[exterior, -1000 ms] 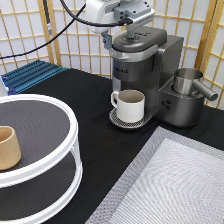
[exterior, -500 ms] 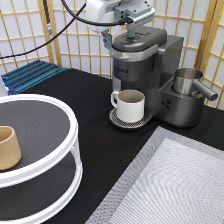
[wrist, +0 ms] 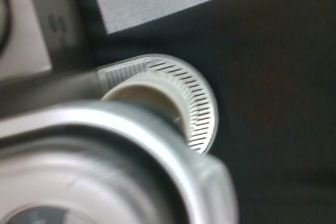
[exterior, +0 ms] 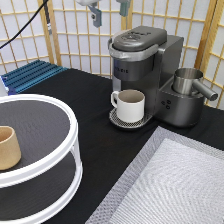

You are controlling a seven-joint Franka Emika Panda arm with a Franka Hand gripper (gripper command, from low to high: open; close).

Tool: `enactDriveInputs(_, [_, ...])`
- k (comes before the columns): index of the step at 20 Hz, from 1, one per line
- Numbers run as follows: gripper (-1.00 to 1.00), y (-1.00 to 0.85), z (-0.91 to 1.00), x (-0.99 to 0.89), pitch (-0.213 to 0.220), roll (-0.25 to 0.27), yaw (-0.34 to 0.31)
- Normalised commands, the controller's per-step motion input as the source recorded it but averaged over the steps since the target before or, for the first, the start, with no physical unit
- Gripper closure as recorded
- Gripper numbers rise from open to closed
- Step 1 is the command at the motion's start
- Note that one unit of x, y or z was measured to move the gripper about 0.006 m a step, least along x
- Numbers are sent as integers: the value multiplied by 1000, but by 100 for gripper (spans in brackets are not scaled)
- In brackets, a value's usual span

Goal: Make coffee

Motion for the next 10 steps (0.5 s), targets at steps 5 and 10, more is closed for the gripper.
enactDriveInputs(5, [-100, -954, -301, -115, -176, -31, 30])
enactDriveInputs(10, [-100, -156, -90, -172, -81, -37, 21])
